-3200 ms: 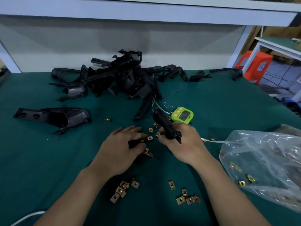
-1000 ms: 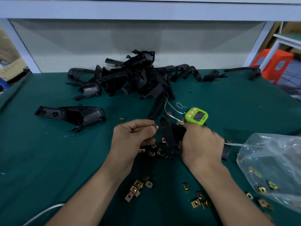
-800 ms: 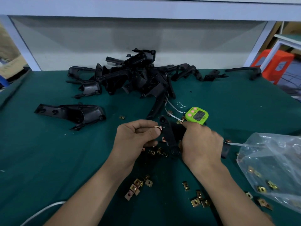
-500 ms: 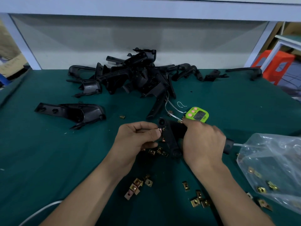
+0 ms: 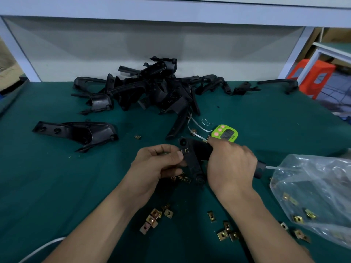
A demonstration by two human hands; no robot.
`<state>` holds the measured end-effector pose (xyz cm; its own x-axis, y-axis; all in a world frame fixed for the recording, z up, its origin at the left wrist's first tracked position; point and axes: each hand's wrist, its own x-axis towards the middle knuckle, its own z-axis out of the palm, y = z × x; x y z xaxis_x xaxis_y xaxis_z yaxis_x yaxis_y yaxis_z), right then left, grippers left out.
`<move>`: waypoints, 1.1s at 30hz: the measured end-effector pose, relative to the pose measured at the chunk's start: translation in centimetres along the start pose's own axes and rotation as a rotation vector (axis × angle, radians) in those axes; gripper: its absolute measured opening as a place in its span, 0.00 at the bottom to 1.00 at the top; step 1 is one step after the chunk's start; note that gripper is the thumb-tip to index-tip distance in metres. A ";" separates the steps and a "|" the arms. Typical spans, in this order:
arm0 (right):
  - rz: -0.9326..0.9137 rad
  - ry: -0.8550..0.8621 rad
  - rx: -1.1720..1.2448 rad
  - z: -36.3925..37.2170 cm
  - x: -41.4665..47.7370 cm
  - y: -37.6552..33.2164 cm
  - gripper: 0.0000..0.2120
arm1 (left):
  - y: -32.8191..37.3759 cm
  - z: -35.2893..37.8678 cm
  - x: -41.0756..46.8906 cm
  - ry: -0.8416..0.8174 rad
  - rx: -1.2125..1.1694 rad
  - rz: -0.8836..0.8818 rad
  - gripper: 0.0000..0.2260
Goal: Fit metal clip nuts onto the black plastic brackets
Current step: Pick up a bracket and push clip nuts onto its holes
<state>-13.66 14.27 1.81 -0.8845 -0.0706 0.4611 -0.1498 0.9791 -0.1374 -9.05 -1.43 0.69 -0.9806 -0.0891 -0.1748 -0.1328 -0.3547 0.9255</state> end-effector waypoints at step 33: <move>-0.164 0.064 -0.002 0.5 0.0 -0.6 0.16 | 0.2 -0.8 -0.3 0.029 0.010 -0.028 0.20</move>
<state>-13.81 13.60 1.41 -0.8181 -0.2172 0.5324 -0.2889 0.9558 -0.0539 -8.72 -2.19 0.70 -0.9720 -0.1061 -0.2098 -0.1612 -0.3484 0.9234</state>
